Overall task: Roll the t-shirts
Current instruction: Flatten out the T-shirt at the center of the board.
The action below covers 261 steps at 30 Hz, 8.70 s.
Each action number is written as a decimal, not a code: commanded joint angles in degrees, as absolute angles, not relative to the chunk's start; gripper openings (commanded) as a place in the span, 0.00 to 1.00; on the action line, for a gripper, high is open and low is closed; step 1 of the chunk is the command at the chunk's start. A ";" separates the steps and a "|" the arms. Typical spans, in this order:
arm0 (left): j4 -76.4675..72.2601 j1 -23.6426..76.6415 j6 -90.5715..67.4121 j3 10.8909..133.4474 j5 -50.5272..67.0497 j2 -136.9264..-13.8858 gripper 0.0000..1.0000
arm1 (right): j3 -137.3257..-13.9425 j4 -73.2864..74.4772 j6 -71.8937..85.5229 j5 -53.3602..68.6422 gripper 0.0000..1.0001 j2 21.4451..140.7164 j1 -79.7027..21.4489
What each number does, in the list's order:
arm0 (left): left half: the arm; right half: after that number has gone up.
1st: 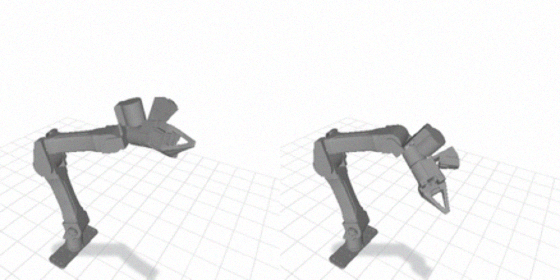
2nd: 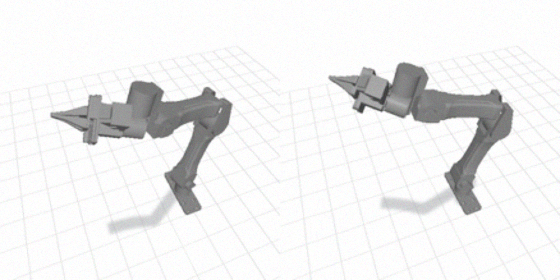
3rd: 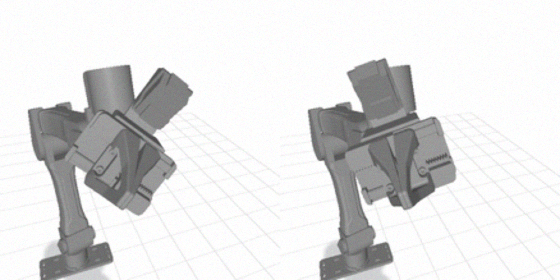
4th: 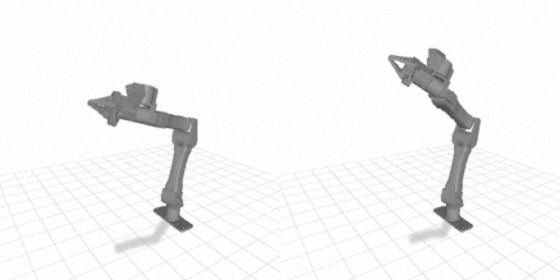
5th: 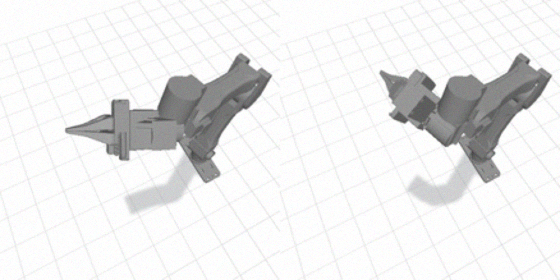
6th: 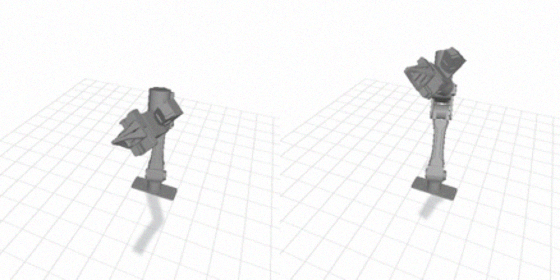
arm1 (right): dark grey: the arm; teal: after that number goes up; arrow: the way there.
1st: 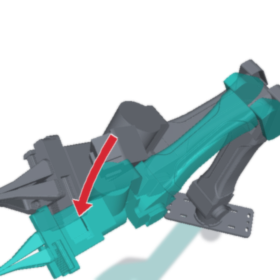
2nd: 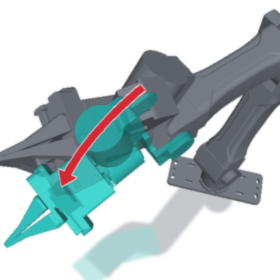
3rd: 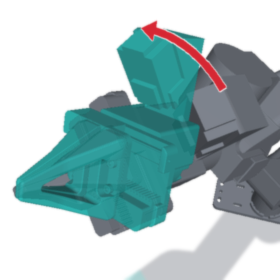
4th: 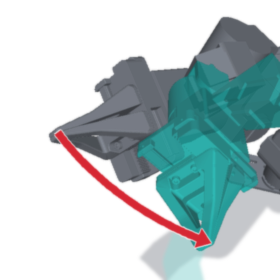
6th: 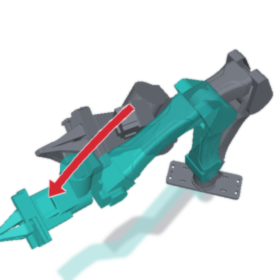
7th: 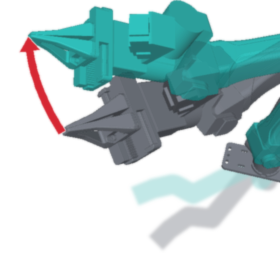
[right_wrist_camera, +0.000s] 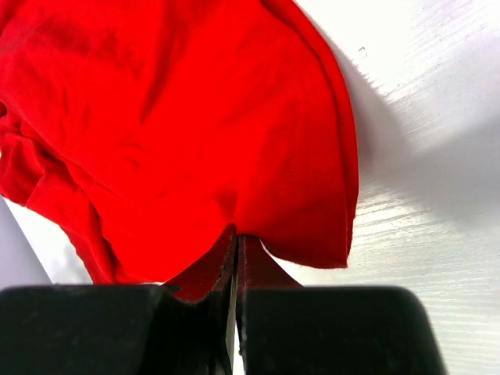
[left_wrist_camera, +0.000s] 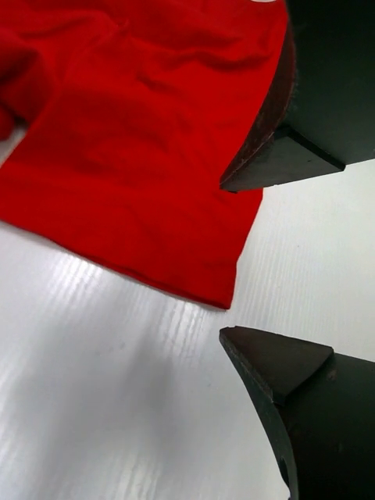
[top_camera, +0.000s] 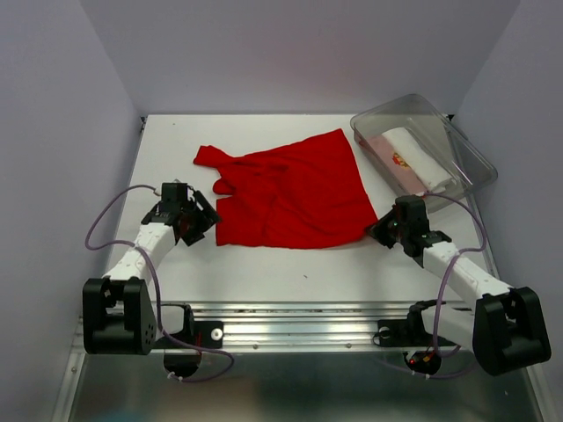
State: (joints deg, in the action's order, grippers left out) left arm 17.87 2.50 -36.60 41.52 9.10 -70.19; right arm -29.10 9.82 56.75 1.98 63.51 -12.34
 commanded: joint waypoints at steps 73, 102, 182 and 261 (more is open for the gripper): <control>27.96 13.10 -45.09 45.88 -16.89 -79.10 0.94 | -31.73 9.93 54.67 1.76 0.01 63.46 -12.04; 24.08 15.12 -50.71 42.63 -17.31 -74.00 0.98 | -31.64 9.58 54.84 1.84 0.01 64.07 -12.04; 15.12 -13.36 -38.41 133.31 3.44 -74.97 0.00 | -101.59 7.03 43.77 42.71 0.01 72.60 -12.57; 5.99 -3.43 -35.07 96.78 -7.57 -95.37 0.00 | -73.12 27.77 29.00 -0.70 0.01 89.29 -12.57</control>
State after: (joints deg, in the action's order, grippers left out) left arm 13.39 -1.98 -33.56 99.53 -2.83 -101.80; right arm -71.44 28.86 31.24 0.19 88.01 -12.88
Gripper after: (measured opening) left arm 0.047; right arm 0.018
